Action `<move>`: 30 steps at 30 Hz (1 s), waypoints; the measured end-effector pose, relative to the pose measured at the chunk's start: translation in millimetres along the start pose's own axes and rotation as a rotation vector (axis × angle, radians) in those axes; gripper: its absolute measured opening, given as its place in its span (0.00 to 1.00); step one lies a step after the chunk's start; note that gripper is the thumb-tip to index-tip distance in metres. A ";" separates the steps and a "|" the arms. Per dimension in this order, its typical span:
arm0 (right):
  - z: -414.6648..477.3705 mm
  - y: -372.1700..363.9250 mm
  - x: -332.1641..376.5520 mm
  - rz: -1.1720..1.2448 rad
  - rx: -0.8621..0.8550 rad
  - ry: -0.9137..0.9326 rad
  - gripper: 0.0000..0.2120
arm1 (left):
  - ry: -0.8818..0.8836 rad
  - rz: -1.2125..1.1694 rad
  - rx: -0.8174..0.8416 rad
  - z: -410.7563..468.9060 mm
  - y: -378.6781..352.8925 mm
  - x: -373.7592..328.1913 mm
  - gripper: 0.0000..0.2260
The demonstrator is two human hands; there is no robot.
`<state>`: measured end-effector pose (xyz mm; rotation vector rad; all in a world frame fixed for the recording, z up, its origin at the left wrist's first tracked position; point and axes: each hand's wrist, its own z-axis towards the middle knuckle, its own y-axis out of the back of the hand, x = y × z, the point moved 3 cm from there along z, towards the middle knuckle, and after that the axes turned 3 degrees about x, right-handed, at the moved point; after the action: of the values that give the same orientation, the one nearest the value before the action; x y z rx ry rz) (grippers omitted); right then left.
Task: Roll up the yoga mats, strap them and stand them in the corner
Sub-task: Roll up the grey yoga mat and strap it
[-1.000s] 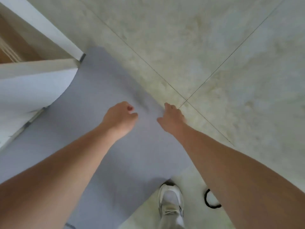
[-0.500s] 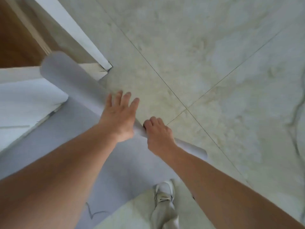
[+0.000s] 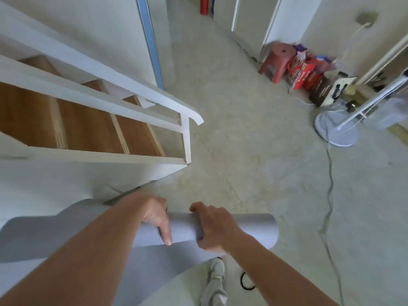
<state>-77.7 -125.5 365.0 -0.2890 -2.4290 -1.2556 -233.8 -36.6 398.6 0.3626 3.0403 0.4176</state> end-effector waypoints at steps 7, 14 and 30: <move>-102.3 56.8 170.1 0.173 0.120 -0.105 0.35 | -0.099 0.528 -0.913 -167.9 -80.2 76.2 0.24; -162.1 39.7 301.6 -0.329 -0.307 -0.026 0.16 | -0.260 0.224 -0.765 -280.4 -131.7 162.9 0.25; -250.5 41.3 391.2 -0.417 -1.097 0.175 0.27 | -0.233 0.263 -1.100 -434.0 -180.4 200.9 0.16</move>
<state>-354.9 -304.6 694.5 0.0629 -1.4588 -2.5730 -505.0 -270.5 763.3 0.6298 2.0881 1.7426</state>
